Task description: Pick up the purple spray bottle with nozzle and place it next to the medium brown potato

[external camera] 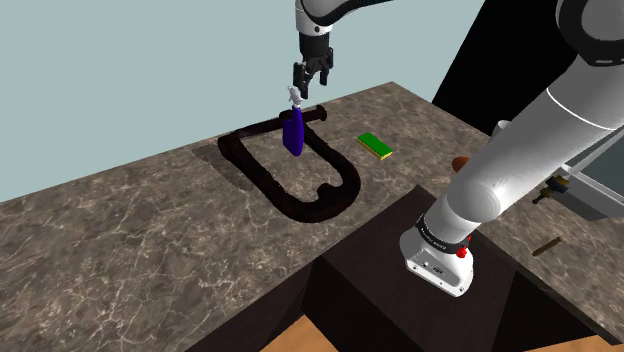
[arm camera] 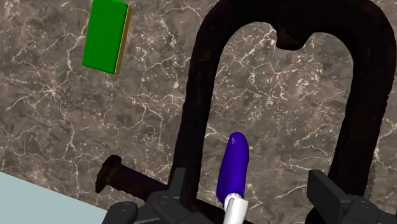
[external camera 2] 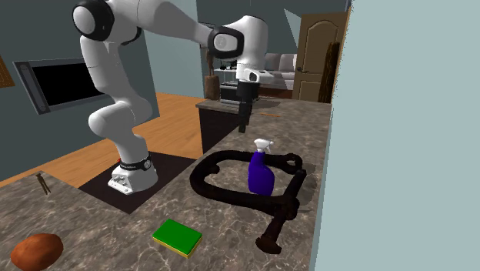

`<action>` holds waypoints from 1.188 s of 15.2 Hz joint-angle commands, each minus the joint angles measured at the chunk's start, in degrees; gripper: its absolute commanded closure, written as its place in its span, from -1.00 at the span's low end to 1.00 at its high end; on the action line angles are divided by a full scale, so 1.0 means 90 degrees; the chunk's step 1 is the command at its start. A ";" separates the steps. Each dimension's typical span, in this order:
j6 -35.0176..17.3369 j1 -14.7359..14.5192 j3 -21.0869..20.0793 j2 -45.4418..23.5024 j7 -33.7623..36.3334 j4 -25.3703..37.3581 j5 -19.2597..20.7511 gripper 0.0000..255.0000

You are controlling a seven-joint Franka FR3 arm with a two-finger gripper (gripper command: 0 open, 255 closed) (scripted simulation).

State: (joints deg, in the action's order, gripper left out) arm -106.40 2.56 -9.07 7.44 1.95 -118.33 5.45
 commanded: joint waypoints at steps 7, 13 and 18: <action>-0.0387 0.0004 -0.0034 -0.0954 0.0243 0.0458 0.0164 -1.00; -0.0686 0.0018 -0.0020 -0.1014 0.0260 0.0218 0.0191 -1.00; -0.0685 0.0017 -0.0020 -0.1014 0.0260 0.0219 0.0191 -1.00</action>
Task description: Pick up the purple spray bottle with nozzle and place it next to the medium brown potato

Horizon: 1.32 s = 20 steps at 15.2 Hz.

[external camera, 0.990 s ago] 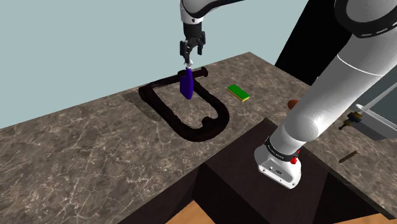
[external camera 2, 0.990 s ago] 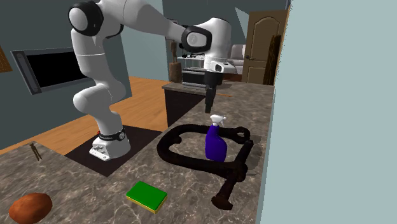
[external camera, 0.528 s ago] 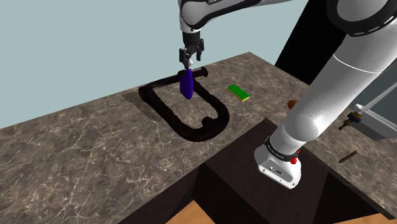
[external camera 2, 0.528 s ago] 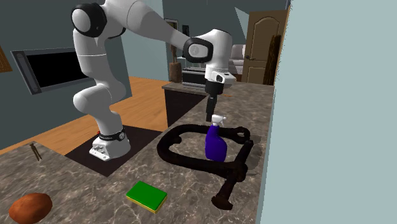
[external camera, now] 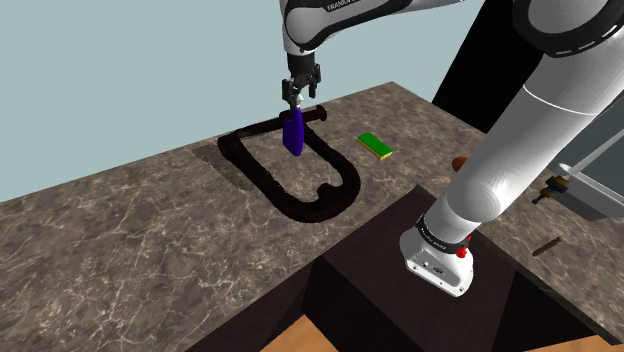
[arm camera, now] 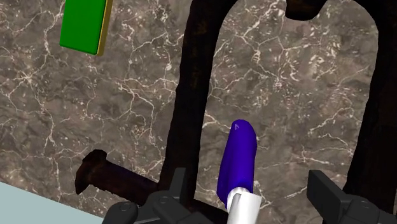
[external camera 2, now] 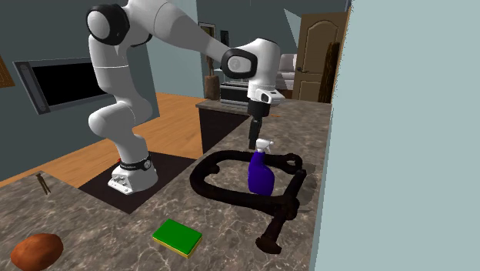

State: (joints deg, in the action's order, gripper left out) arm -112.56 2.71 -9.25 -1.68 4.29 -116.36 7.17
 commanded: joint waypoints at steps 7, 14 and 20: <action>0.0000 0.0000 0.0000 0.0000 0.0000 0.0000 0.0000 1.00; 0.0324 0.0000 -0.0002 0.0104 -0.0049 0.0225 -0.0033 1.00; 0.0816 -0.0001 -0.0003 0.0221 -0.0114 0.0605 -0.0072 1.00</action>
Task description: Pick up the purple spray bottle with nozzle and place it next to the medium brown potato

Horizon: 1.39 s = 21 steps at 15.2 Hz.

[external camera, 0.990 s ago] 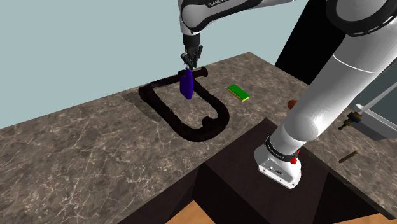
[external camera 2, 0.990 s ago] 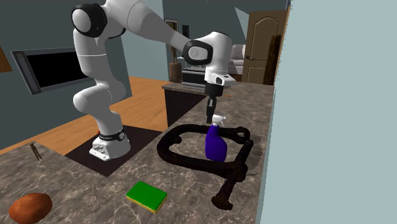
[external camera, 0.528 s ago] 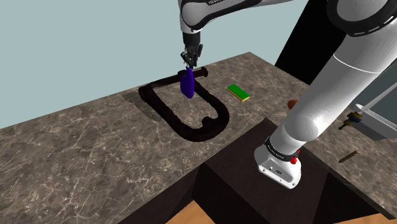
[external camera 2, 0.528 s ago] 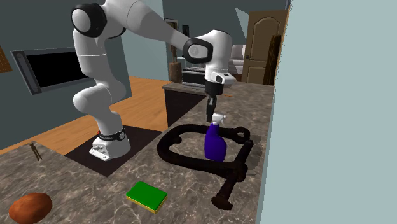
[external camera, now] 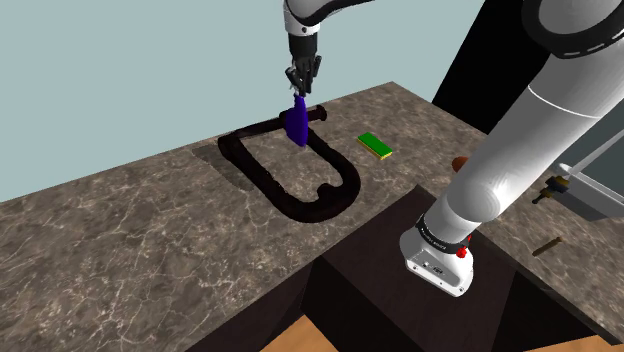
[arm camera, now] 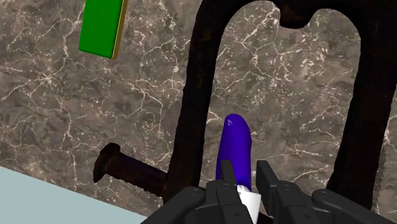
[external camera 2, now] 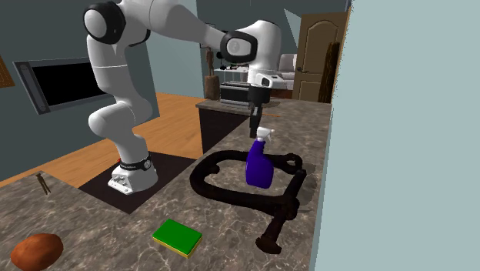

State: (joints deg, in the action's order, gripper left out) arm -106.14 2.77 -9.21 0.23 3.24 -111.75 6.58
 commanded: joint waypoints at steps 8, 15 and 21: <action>0.0769 -0.0010 -0.0010 0.0089 -0.0073 0.0683 -0.0037 1.00; 0.1365 -0.0014 -0.0015 0.0086 -0.0129 0.1284 -0.0045 1.00; 0.1891 -0.0021 -0.0023 0.0025 -0.0171 0.1872 -0.0038 1.00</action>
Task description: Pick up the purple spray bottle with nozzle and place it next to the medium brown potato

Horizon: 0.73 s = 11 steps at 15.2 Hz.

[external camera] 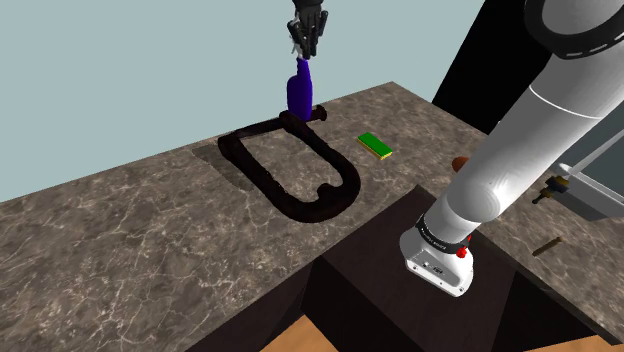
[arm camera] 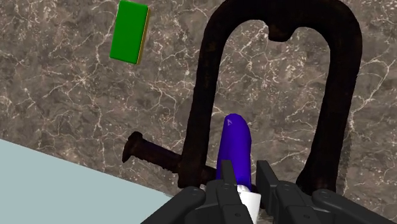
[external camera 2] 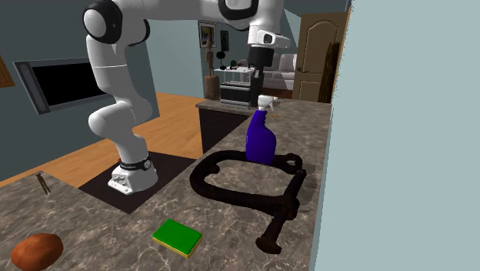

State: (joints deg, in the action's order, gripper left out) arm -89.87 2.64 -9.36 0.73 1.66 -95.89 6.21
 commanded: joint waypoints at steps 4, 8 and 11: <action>0.0444 -0.0013 -0.0014 -0.0103 -0.0020 0.0544 0.0016 1.00; 0.0817 -0.0023 -0.0023 -0.0206 -0.0043 0.1018 0.0036 1.00; 0.1107 -0.0034 -0.0032 -0.0305 -0.0059 0.1406 0.0056 1.00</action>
State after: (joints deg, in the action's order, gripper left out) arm -80.84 2.40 -9.58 -1.51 1.11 -84.64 6.62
